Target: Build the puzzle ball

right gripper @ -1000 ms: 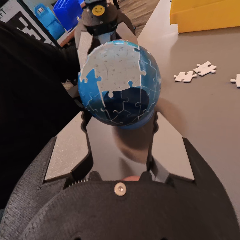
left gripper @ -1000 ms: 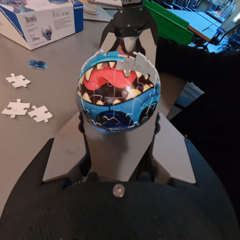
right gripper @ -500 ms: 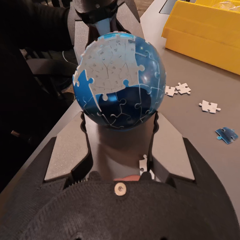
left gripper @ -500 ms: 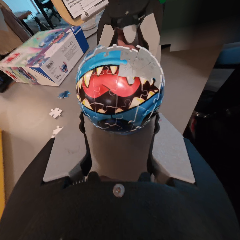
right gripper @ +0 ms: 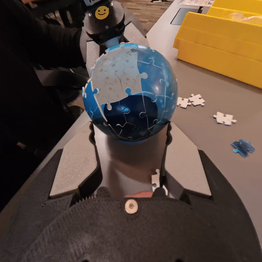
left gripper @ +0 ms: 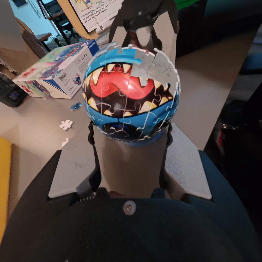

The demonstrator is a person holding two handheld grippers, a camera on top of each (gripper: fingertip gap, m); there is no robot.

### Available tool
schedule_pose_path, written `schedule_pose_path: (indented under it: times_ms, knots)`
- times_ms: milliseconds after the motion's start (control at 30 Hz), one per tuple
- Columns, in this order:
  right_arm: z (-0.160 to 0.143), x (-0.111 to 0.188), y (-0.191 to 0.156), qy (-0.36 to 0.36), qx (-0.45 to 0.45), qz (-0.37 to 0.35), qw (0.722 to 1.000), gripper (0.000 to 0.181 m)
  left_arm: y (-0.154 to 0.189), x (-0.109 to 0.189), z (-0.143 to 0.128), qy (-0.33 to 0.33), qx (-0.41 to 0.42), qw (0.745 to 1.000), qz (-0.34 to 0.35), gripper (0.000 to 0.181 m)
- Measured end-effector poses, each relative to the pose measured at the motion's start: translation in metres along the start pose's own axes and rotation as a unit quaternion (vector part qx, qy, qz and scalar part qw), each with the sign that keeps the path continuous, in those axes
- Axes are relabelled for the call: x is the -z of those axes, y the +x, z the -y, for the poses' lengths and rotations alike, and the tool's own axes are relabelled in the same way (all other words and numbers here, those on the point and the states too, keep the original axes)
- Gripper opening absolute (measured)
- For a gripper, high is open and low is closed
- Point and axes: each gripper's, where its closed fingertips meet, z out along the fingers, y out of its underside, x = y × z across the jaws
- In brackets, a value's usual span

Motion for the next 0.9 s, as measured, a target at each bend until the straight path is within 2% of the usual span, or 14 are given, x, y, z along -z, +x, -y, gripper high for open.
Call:
schedule_pose_path:
  times_ms: [67,167,333,433,567,633,700,733,800,900]
  knots:
    - [0.0,0.0,0.001,-0.014,0.045,-0.03,0.998,0.1,-0.001,-0.001,-0.003,-0.012,-0.027,0.999,0.012,0.102]
    - [0.001,0.0,0.001,-0.025,0.065,-0.048,0.996,0.1,0.004,0.0,-0.007,-0.032,-0.016,0.999,-0.007,0.108]
    - [0.004,0.014,0.004,-0.005,0.032,-0.031,0.999,0.099,0.003,0.008,0.007,0.02,0.051,0.997,-0.045,0.108]
    - [0.015,0.033,0.009,0.015,0.02,-0.028,0.999,0.097,0.001,0.012,0.015,0.041,0.055,0.997,-0.046,0.107]
    - [0.046,0.061,0.012,0.044,0.02,-0.042,0.998,0.071,0.0,0.028,0.033,0.065,0.054,0.995,-0.047,0.097]
    - [0.063,0.066,0.017,0.037,0.005,-0.056,0.998,0.042,-0.005,0.035,0.046,0.072,0.063,0.995,-0.037,0.079]
    - [0.076,0.061,0.023,0.016,-0.002,-0.074,0.997,0.009,-0.012,0.039,0.059,0.074,0.066,0.995,-0.021,0.07]
    - [0.082,0.055,0.023,0.006,-0.002,-0.075,0.997,0.0,-0.019,0.039,0.064,0.072,0.071,0.995,-0.004,0.057]
    - [0.092,0.039,0.018,-0.012,-0.005,-0.059,0.998,0.0,-0.028,0.035,0.068,0.054,0.095,0.994,0.011,0.054]
    - [0.101,0.018,0.011,-0.033,0.001,-0.045,0.998,0.001,-0.02,0.027,0.067,0.04,0.107,0.993,-0.021,0.062]
